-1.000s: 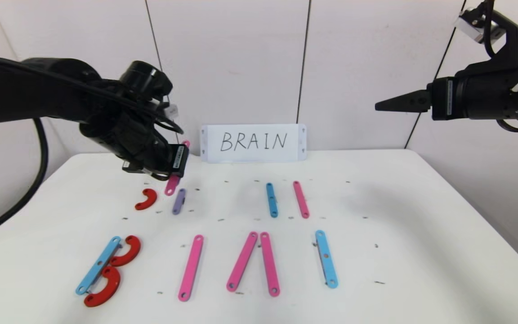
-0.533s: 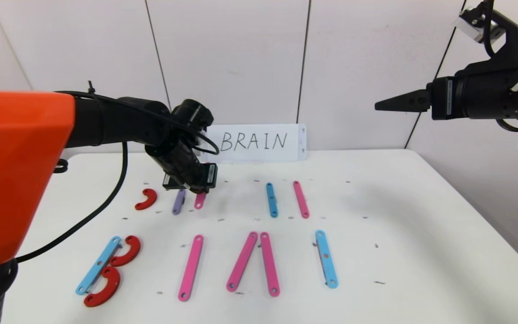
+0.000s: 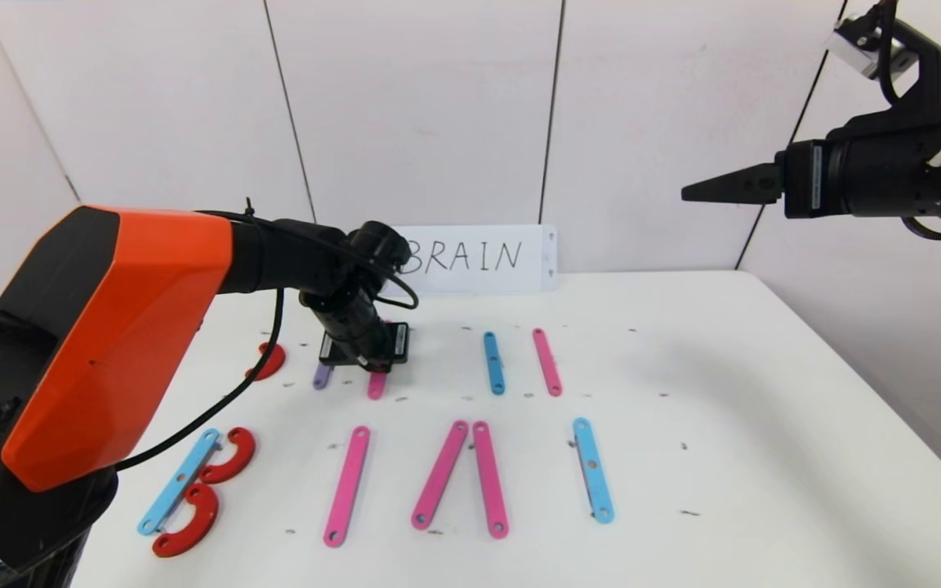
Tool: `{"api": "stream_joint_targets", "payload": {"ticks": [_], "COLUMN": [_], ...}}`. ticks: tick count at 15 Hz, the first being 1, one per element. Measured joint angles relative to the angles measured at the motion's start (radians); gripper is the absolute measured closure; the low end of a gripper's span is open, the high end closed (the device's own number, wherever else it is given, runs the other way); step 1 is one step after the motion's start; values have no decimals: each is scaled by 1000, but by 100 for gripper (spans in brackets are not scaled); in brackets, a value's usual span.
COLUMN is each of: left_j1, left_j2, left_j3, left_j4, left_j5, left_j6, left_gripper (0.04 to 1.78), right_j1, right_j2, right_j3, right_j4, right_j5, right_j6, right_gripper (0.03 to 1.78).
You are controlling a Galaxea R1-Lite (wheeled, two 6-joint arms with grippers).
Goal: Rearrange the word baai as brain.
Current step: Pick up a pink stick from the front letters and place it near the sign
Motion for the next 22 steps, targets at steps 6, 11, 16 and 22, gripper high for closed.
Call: {"api": "stream_joint_targets", "payload": {"ticks": [6, 11, 16, 22], "left_j1": [-6, -8, -8, -23], "left_j2": [9, 9, -30, -209], "left_j3": [-4, -4, -4, 10], "left_j4": [2, 2, 15, 67], "left_j5": [0, 0, 0, 101], "left_j6": [-4, -3, -8, -4], "left_gripper": [141, 69, 13, 7], "right_j1": [-1, -1, -1, -1], "right_j2": [0, 0, -1, -6], "right_j3": [0, 0, 0, 1], "right_j4": [0, 0, 0, 0], "right_j5": [0, 0, 0, 1], "right_j6": [0, 0, 0, 0], "right_gripper": [7, 7, 7, 7]}}
